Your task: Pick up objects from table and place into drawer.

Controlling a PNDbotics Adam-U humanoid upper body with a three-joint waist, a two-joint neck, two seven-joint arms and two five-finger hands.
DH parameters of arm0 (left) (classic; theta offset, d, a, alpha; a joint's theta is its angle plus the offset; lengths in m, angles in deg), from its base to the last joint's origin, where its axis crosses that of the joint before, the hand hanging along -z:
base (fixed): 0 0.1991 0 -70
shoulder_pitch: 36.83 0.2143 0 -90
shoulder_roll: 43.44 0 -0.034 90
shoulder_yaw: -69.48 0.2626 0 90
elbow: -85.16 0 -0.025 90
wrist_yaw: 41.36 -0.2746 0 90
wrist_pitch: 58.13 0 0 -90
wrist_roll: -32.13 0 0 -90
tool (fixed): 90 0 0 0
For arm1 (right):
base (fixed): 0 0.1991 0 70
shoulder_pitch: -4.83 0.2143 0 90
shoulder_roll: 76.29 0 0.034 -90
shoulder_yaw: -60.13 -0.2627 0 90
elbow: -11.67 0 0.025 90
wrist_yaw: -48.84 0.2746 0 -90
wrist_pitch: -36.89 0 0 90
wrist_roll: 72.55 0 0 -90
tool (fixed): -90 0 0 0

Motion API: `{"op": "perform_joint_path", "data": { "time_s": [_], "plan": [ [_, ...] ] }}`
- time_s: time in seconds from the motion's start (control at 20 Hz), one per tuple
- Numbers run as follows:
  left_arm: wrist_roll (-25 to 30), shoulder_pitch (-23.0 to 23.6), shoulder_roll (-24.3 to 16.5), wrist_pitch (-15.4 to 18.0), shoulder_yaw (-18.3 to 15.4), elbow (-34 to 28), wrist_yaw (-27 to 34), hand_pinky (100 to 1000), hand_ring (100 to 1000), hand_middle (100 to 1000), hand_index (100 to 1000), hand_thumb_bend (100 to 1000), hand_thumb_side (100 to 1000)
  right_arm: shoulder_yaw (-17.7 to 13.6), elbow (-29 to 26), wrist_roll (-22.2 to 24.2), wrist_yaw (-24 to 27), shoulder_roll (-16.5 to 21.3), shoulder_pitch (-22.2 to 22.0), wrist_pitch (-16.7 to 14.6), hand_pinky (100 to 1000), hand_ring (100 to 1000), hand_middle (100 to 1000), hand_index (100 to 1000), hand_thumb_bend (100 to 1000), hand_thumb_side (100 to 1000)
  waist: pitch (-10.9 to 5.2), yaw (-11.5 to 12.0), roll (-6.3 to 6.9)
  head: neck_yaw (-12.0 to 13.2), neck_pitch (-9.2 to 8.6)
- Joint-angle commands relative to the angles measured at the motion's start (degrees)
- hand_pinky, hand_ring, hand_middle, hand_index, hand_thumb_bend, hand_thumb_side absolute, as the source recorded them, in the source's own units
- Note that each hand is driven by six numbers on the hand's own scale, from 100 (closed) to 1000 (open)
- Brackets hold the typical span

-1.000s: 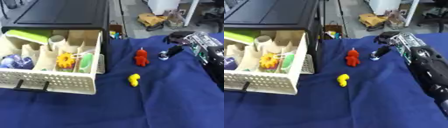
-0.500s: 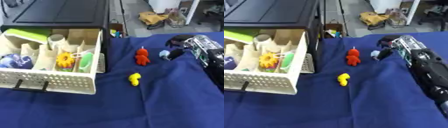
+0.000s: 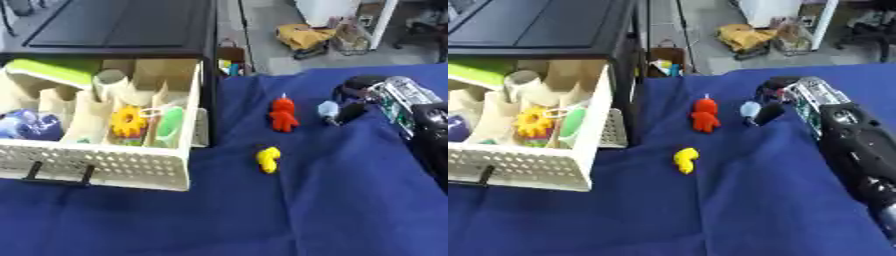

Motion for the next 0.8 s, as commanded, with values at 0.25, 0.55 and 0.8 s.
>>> {"op": "perform_joint_path", "data": {
  "time_s": [0.25,0.55,0.8],
  "plan": [
    [0.3,-0.1,-1.1,0.0,-0.2,-0.7,-0.5,666,778,792,935,405,1000,-0.5,-0.2,-1.9,0.5,0.9,0.7,0.7,764,849,687,857,377,665,-0.72,0.3,0.2,-0.2,-0.69],
    [0.3,-0.1,-1.0,0.0,-0.2,-0.7,-0.6,665,778,792,935,405,1000,-0.4,0.2,-2.2,0.2,0.8,0.5,1.1,752,840,654,827,333,627,-0.54,0.4,0.14,-0.2,-0.8],
    [0.3,0.1,-0.9,0.0,-0.2,-0.7,-0.8,662,778,792,936,404,1000,-0.4,0.1,-2.3,0.3,0.9,0.6,1.2,747,835,633,806,304,605,-0.62,0.3,0.09,-0.1,-0.63]
  ]
}}
